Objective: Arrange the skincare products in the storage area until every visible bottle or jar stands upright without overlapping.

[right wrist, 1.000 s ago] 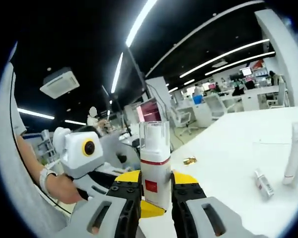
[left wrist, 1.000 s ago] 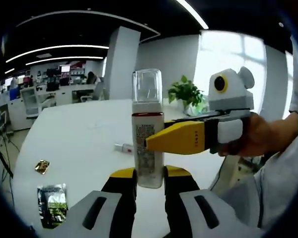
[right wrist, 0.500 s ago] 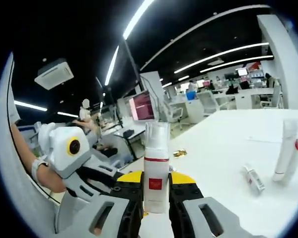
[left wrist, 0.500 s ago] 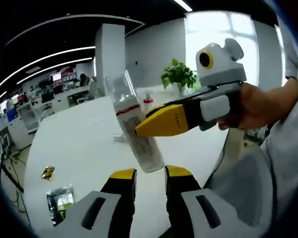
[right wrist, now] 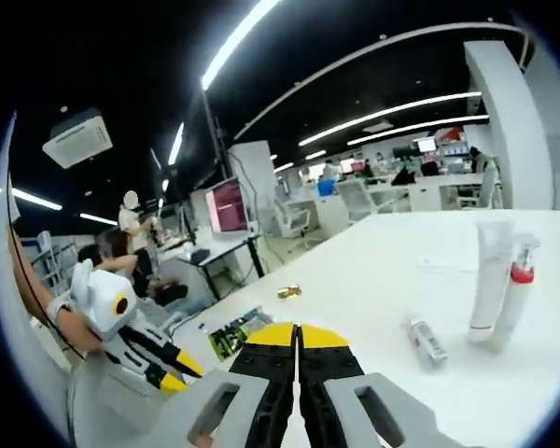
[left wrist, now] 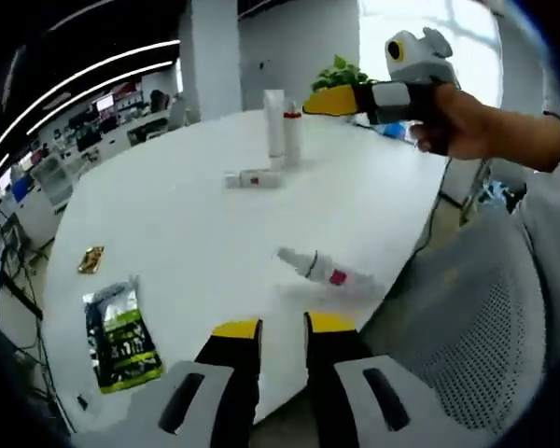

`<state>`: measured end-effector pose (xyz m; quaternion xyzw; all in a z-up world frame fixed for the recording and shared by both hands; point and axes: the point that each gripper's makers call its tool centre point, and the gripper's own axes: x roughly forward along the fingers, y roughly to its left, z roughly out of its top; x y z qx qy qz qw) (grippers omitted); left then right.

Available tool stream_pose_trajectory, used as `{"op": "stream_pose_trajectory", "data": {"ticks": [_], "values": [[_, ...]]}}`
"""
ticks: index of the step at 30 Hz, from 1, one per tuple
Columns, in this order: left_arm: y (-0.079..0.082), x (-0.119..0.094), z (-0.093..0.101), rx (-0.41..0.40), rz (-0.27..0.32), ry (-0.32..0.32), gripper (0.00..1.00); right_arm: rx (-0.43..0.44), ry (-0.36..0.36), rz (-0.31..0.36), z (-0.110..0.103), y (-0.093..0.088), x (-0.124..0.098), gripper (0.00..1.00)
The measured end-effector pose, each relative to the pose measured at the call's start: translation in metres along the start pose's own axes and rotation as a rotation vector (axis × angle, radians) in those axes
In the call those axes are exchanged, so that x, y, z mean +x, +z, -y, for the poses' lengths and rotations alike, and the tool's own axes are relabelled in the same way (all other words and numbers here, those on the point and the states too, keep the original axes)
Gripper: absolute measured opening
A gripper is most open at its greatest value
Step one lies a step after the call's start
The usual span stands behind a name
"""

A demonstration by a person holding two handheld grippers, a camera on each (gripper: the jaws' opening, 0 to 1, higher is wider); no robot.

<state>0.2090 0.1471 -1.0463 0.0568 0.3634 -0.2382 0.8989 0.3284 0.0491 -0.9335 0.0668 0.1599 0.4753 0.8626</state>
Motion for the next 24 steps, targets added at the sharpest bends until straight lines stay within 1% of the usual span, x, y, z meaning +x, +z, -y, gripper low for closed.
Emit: {"op": "stream_pose_trajectory", "data": {"ticks": [1, 2, 3, 4, 5, 7, 9, 12, 13, 14, 15, 16, 18, 19, 20, 21, 22, 23, 24], "values": [[-0.004, 0.003, 0.003, -0.045, -0.012, -0.007, 0.08, 0.009, -0.013, 0.007, 0.004, 0.001, -0.003, 0.0], [-0.01, 0.005, 0.009, -0.079, -0.032, -0.032, 0.11, 0.012, -0.018, 0.013, 0.006, 0.002, -0.005, 0.0], [-0.018, 0.006, 0.013, -0.076, -0.063, -0.052, 0.15, 0.027, -0.025, 0.005, 0.01, 0.0, -0.008, 0.0], [-0.02, 0.006, 0.011, 0.007, -0.067, -0.037, 0.19, 0.024, -0.039, 0.003, 0.014, -0.002, -0.01, 0.0], [-0.021, 0.006, 0.009, 0.027, -0.074, -0.032, 0.21, 0.038, -0.044, -0.007, 0.017, -0.006, -0.012, 0.0], [-0.017, 0.005, 0.009, -0.002, -0.058, -0.042, 0.2, 0.046, -0.052, -0.03, 0.021, -0.015, -0.014, 0.0], [-0.012, 0.005, 0.006, -0.017, -0.036, -0.037, 0.2, 0.053, -0.05, -0.05, 0.021, -0.023, -0.016, 0.0], [-0.012, 0.004, 0.006, -0.002, -0.034, -0.029, 0.2, 0.062, -0.049, -0.077, 0.018, -0.034, -0.016, 0.0], [-0.011, 0.004, 0.007, 0.009, -0.029, -0.028, 0.19, 0.064, -0.032, -0.094, 0.015, -0.039, -0.015, 0.0], [-0.01, 0.004, 0.009, 0.015, -0.023, -0.032, 0.19, 0.064, -0.017, -0.127, 0.012, -0.048, -0.014, 0.0], [-0.009, 0.004, 0.01, 0.018, -0.021, -0.038, 0.19, 0.067, 0.009, -0.182, 0.008, -0.061, -0.014, 0.0], [-0.009, 0.005, 0.01, 0.024, -0.021, -0.04, 0.19, 0.071, 0.016, -0.2, 0.006, -0.066, -0.014, 0.0], [-0.01, 0.005, 0.011, 0.03, -0.027, -0.043, 0.19, 0.062, 0.054, -0.258, -0.001, -0.083, -0.012, 0.0], [-0.01, 0.005, 0.011, 0.03, -0.025, -0.044, 0.2, 0.059, 0.07, -0.288, -0.005, -0.09, -0.012, 0.04], [-0.009, 0.004, 0.011, 0.034, -0.02, -0.044, 0.19, 0.042, 0.081, -0.341, -0.009, -0.103, -0.012, 0.12], [-0.008, 0.004, 0.011, 0.035, -0.017, -0.045, 0.19, 0.026, 0.087, -0.368, -0.011, -0.11, -0.011, 0.21], [-0.008, 0.003, 0.012, 0.036, -0.012, -0.048, 0.19, -0.02, 0.107, -0.395, -0.015, -0.119, -0.01, 0.28], [-0.007, 0.003, 0.012, 0.038, -0.009, -0.048, 0.2, -0.042, 0.131, -0.419, -0.019, -0.124, -0.011, 0.3], [-0.006, 0.003, 0.012, 0.041, -0.002, -0.049, 0.2, -0.085, 0.16, -0.472, -0.024, -0.136, -0.012, 0.28]]}}
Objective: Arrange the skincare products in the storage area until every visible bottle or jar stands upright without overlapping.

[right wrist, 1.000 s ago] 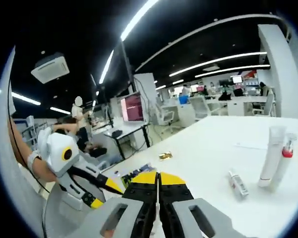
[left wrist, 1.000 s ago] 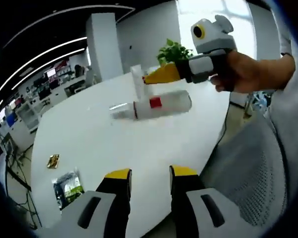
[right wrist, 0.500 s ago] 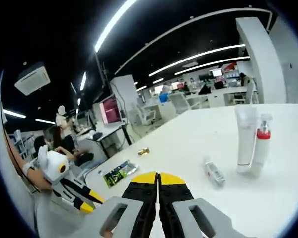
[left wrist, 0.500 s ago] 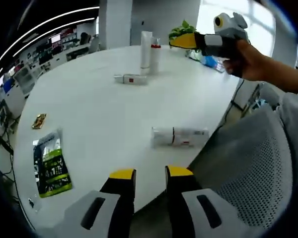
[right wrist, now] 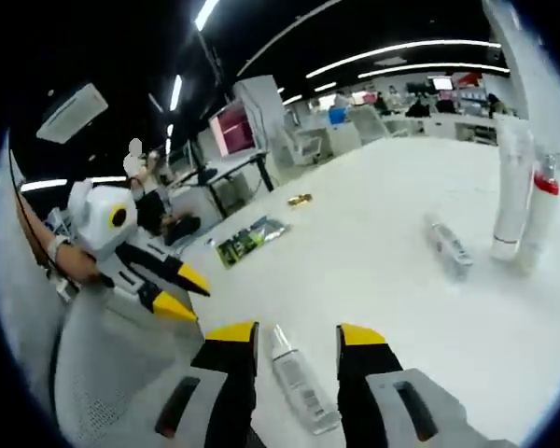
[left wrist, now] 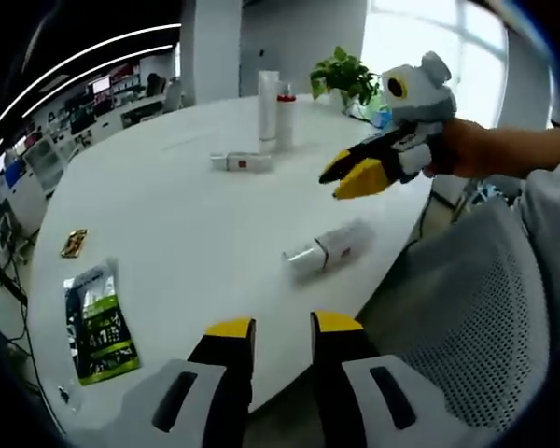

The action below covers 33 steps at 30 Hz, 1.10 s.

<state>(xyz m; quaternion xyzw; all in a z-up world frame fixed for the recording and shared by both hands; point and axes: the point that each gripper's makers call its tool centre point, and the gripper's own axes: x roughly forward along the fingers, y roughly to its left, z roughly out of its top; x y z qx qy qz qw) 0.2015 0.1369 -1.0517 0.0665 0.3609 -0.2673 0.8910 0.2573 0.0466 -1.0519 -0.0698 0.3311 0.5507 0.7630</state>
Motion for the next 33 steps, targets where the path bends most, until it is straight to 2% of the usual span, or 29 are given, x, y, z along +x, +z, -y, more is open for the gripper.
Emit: {"op": "stream_pose_trajectory", "data": {"ticks": [2, 6, 9, 12, 13, 15, 17, 23, 26, 29, 31, 33], "values": [[0.0, 0.0, 0.0, 0.002, 0.001, -0.003, 0.2, -0.085, 0.008, -0.074, -0.003, -0.012, 0.006, 0.28], [0.002, -0.001, 0.001, 0.002, 0.011, -0.007, 0.2, -0.174, 0.017, -0.174, -0.005, -0.028, 0.015, 0.31], [0.002, -0.001, 0.001, 0.004, 0.012, -0.009, 0.2, -0.252, 0.014, -0.23, 0.0, -0.036, 0.02, 0.3], [0.002, -0.001, 0.002, 0.009, 0.012, -0.01, 0.2, -0.368, 0.022, -0.341, 0.006, -0.05, 0.024, 0.31], [0.002, -0.001, 0.002, 0.01, 0.013, -0.012, 0.2, -0.398, 0.023, -0.351, 0.007, -0.052, 0.026, 0.31], [0.002, -0.001, 0.003, 0.016, 0.012, -0.012, 0.2, -0.443, 0.034, -0.381, 0.007, -0.054, 0.027, 0.25], [0.002, -0.001, 0.003, 0.016, 0.012, -0.015, 0.2, -0.429, 0.055, -0.391, 0.004, -0.056, 0.028, 0.17], [0.004, -0.001, 0.005, -0.005, 0.022, -0.034, 0.21, -0.392, 0.046, -0.354, 0.006, -0.053, 0.033, 0.14], [0.008, -0.003, 0.006, -0.027, 0.041, -0.048, 0.22, -0.291, 0.035, -0.306, 0.006, -0.047, 0.034, 0.13], [0.011, -0.004, 0.008, -0.053, 0.06, -0.066, 0.23, -0.178, 0.035, -0.207, 0.005, -0.028, 0.033, 0.12], [0.016, -0.005, 0.01, -0.085, 0.087, -0.088, 0.24, -0.053, 0.067, -0.127, -0.002, -0.01, 0.031, 0.12], [0.026, -0.008, 0.013, -0.134, 0.137, -0.115, 0.27, 0.078, 0.109, -0.019, -0.008, 0.012, 0.03, 0.12]]}}
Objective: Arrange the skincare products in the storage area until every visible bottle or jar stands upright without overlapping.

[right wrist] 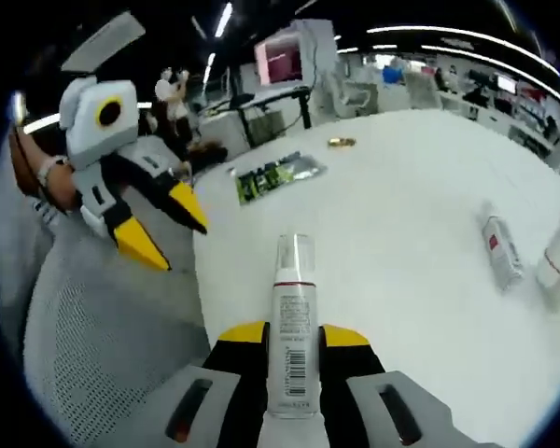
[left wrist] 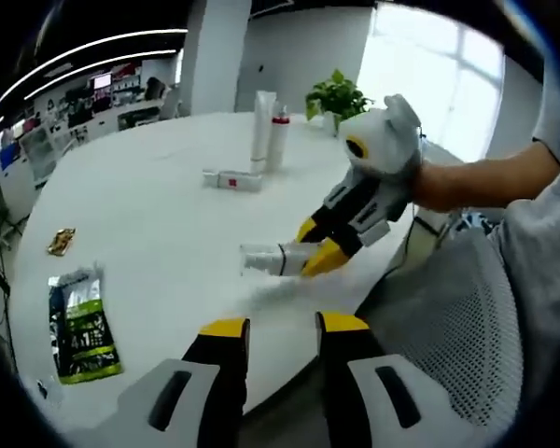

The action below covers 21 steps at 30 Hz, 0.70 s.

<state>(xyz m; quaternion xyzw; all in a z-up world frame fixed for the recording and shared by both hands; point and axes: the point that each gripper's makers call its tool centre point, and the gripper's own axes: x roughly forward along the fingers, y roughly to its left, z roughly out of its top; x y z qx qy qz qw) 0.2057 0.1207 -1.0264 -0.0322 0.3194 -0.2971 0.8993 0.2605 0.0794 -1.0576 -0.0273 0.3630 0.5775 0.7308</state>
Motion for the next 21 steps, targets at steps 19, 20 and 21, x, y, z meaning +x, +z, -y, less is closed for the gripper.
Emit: {"op": "stream_pose_trajectory", "data": {"ticks": [19, 20, 21], "values": [[0.032, -0.016, 0.022, -0.326, 0.153, -0.23, 0.26, 0.292, 0.41, 0.343, -0.091, 0.085, -0.003, 0.13], [0.034, -0.016, 0.024, -0.323, 0.161, -0.24, 0.27, 0.294, 0.416, 0.347, -0.092, 0.086, -0.003, 0.13], [0.034, -0.017, 0.026, -0.324, 0.164, -0.251, 0.28, 0.298, 0.422, 0.351, -0.094, 0.088, -0.002, 0.13]]}}
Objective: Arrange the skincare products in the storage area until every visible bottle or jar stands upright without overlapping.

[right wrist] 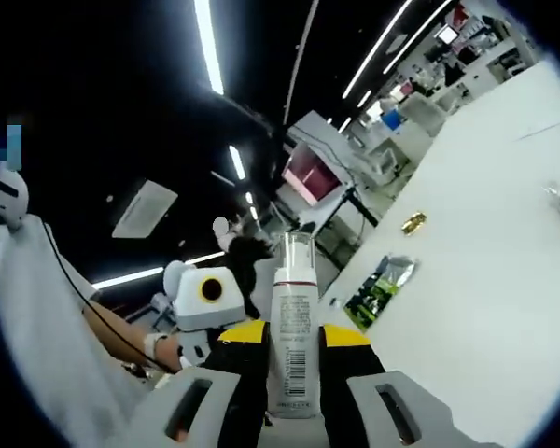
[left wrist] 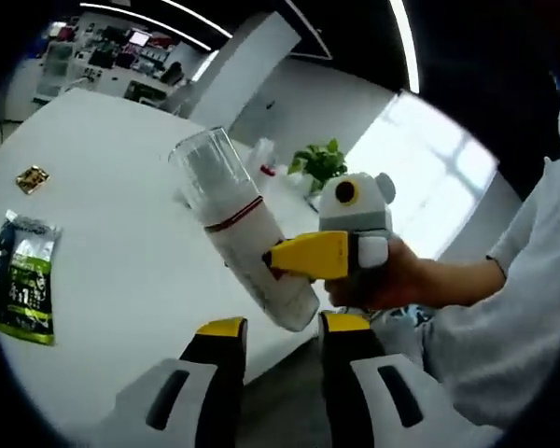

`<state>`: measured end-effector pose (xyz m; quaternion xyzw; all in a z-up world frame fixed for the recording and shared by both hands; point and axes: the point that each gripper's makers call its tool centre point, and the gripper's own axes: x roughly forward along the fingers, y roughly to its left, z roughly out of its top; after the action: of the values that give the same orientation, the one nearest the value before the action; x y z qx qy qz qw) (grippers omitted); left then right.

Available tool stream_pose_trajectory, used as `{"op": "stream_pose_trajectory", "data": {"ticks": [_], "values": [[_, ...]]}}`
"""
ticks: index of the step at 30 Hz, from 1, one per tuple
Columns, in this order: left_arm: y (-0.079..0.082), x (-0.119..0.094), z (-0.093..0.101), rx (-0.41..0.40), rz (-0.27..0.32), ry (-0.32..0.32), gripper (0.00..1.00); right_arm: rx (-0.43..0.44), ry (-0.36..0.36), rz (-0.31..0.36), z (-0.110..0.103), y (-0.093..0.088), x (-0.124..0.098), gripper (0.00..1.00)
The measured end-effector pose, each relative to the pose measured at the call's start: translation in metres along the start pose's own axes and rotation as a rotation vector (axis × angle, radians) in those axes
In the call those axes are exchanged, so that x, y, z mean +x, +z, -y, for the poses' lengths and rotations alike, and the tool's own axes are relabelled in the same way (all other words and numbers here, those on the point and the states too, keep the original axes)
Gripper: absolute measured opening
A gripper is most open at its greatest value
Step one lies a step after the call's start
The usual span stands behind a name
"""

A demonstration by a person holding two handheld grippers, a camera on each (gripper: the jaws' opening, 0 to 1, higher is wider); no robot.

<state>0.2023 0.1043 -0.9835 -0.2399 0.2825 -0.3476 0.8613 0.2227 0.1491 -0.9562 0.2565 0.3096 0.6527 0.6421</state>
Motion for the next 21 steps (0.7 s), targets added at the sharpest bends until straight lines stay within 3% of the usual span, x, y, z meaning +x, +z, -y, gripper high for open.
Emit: {"op": "stream_pose_trajectory", "data": {"ticks": [4, 7, 12, 18, 21], "values": [[0.002, -0.001, 0.004, -0.009, 0.007, -0.029, 0.29, 0.02, 0.028, 0.014, -0.006, 0.001, 0.004, 0.13], [0.014, -0.007, 0.007, -0.035, 0.065, -0.06, 0.27, 0.041, 0.051, 0.02, -0.01, 0.0, 0.006, 0.13], [0.021, -0.015, 0.005, -0.086, 0.1, -0.087, 0.22, 0.111, 0.101, 0.08, -0.018, 0.006, 0.008, 0.13], [0.016, -0.018, 0.004, -0.091, 0.064, -0.098, 0.2, 0.102, 0.105, 0.064, -0.021, 0.0, 0.011, 0.13], [0.008, -0.017, 0.0, -0.064, 0.027, -0.063, 0.2, 0.036, 0.07, 0.014, -0.016, -0.007, 0.013, 0.14]]}}
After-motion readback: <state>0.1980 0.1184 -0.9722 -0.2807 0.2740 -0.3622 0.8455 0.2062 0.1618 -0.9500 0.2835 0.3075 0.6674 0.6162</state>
